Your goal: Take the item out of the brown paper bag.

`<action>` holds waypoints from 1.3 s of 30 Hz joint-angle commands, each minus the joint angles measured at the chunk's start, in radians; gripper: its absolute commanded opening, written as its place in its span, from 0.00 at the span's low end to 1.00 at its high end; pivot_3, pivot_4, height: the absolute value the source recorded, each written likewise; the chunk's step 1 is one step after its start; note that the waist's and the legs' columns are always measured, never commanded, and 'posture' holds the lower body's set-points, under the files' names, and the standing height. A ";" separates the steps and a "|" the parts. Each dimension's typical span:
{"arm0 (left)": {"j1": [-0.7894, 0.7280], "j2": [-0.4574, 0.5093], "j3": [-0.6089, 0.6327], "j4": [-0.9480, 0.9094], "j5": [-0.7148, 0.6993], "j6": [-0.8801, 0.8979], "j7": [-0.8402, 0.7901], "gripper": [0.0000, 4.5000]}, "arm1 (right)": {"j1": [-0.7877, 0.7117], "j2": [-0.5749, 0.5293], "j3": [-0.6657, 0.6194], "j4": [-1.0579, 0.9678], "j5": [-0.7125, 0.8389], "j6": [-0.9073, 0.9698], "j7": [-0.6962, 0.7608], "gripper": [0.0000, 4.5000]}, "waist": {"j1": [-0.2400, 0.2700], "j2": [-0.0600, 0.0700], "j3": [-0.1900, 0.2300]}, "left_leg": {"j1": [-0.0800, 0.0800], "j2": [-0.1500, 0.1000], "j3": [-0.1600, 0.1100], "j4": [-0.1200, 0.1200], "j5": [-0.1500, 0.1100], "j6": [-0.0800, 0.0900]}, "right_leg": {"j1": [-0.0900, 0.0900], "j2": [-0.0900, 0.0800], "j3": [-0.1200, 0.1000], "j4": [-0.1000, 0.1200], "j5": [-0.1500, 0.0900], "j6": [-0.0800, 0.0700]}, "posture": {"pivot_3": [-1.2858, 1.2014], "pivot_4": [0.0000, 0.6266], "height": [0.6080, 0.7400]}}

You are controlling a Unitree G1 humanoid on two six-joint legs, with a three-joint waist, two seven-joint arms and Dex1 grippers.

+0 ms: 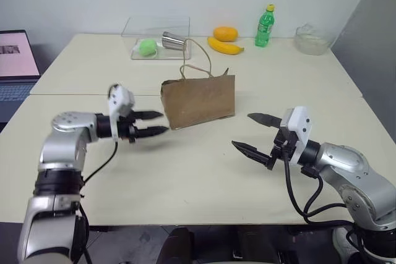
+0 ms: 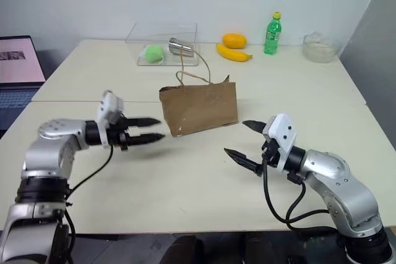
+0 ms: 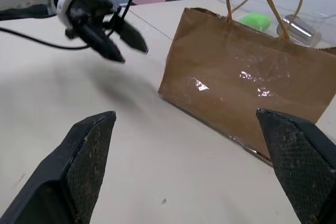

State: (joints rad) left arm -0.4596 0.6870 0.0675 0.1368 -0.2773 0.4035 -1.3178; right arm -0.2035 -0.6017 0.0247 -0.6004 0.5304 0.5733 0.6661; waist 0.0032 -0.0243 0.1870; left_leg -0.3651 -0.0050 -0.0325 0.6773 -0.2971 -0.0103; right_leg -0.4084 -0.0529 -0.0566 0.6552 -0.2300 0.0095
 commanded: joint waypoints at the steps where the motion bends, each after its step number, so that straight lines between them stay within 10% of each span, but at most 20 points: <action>1: 0.019 -0.042 -0.055 -0.061 0.014 -0.007 0.075 0.33 | -0.017 0.004 -0.001 -0.015 0.010 -0.019 0.017 1.00 | 0.002 0.000 0.000 | 0.000 0.000 0.000 0.000 0.000 0.000 | 0.000 0.000 0.000 0.000 0.000 0.000 | 0.52 0.24 1.00; 6: -0.043 -0.101 -0.127 0.172 0.179 -0.186 0.279 0.00 | -0.022 0.006 -0.001 -0.016 0.007 -0.015 0.017 1.00 | 0.001 0.000 0.000 | 0.001 0.000 0.000 0.000 0.000 0.000 | 0.000 0.000 0.000 0.000 0.000 0.000 | 0.52 0.24 1.00; 24: -0.214 -0.115 -0.108 0.494 0.192 -0.317 0.382 0.00 | -0.013 0.004 -0.005 -0.022 0.003 -0.019 0.014 1.00 | -0.002 0.000 0.000 | 0.000 0.000 -0.001 0.000 0.000 0.000 | -0.001 0.001 -0.005 0.001 0.000 0.000 | 0.52 0.24 1.00; 39: 0.151 0.071 0.189 -0.402 -0.253 0.222 0.343 0.00 | -0.084 -0.016 -0.010 0.079 -0.042 -0.072 0.052 1.00 | -0.006 0.000 0.000 | 0.000 0.002 -0.002 -0.001 0.000 0.000 | -0.001 -0.001 -0.002 0.000 0.000 -0.001 | 0.52 0.24 1.00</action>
State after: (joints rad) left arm -0.3199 0.7439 0.1933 -0.1748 -0.4749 0.5805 -1.0042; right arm -0.2569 -0.6104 0.0323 -0.5371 0.5084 0.5449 0.7052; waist -0.0023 -0.0243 0.1870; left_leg -0.3652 -0.0033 -0.0344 0.6765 -0.2972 -0.0104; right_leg -0.4092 -0.0537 -0.0581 0.6548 -0.2304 0.0089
